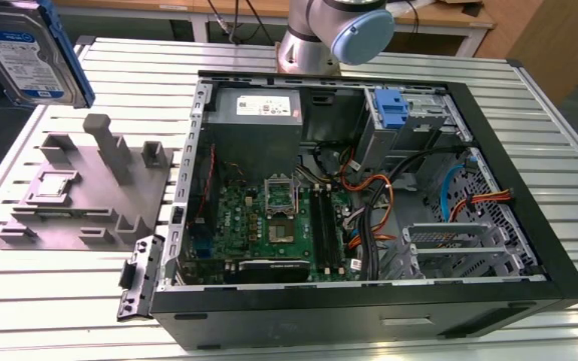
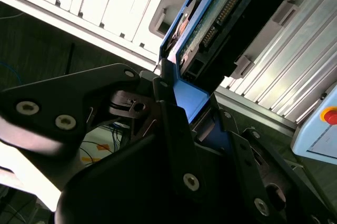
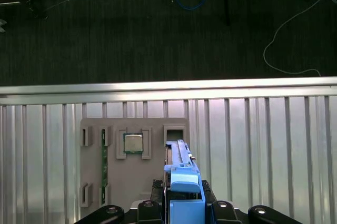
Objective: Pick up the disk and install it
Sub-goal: 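Pick up the disk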
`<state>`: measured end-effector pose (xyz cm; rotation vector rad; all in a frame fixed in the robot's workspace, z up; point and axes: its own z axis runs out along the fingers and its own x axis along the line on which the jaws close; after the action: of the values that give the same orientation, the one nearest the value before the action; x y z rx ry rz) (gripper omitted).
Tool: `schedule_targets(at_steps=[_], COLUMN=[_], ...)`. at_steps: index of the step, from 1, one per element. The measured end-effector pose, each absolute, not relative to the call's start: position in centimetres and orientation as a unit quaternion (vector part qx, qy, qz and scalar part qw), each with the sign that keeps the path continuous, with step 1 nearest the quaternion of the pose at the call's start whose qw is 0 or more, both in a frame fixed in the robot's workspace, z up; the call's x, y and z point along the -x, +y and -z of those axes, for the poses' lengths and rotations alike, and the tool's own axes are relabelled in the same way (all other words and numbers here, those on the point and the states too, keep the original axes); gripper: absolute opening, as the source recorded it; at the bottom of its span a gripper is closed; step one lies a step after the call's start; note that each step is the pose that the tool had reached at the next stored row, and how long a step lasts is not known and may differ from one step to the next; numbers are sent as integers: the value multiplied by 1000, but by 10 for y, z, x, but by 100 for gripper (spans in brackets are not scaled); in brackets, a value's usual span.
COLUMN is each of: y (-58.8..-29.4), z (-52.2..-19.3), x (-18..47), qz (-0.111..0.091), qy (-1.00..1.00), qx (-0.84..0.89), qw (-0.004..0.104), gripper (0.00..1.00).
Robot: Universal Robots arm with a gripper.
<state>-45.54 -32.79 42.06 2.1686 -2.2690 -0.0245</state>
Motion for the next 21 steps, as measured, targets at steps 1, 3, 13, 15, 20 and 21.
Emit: schedule_targets(at_steps=[1,3,13,15,20,21], y=[-328,-328,-328,-328,-328,-328], z=[-421,-421,-425,-425,-432,-433], x=[455,455,455,455,455,455], qz=[8,8,8,8,8,8], qy=[-723,-723,-723,-723,-723,-723], qx=[-691,-691,-691,-691,-691,-691], qw=[1,1,1,1,1,1], gripper=[36,36,36,36,36,36])
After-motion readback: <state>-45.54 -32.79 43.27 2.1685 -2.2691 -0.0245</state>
